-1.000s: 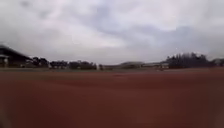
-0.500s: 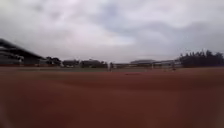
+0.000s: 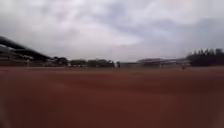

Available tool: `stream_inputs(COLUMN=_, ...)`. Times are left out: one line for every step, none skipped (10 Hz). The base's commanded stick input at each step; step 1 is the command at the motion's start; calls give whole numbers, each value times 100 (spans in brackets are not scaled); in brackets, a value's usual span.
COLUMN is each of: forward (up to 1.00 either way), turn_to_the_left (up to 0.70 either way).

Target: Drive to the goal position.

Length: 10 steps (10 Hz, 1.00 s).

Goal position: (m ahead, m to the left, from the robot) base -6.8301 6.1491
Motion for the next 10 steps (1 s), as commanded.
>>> stream_inputs(forward=70, turn_to_the_left=0)
stream_inputs(forward=70, turn_to_the_left=0)
stream_inputs(forward=70, turn_to_the_left=0)
stream_inputs(forward=70, turn_to_the_left=0)
stream_inputs(forward=70, turn_to_the_left=0)
stream_inputs(forward=70, turn_to_the_left=0)
stream_inputs(forward=70, turn_to_the_left=0)
stream_inputs(forward=70, turn_to_the_left=0)
stream_inputs(forward=70, turn_to_the_left=0)
stream_inputs(forward=70, turn_to_the_left=0)
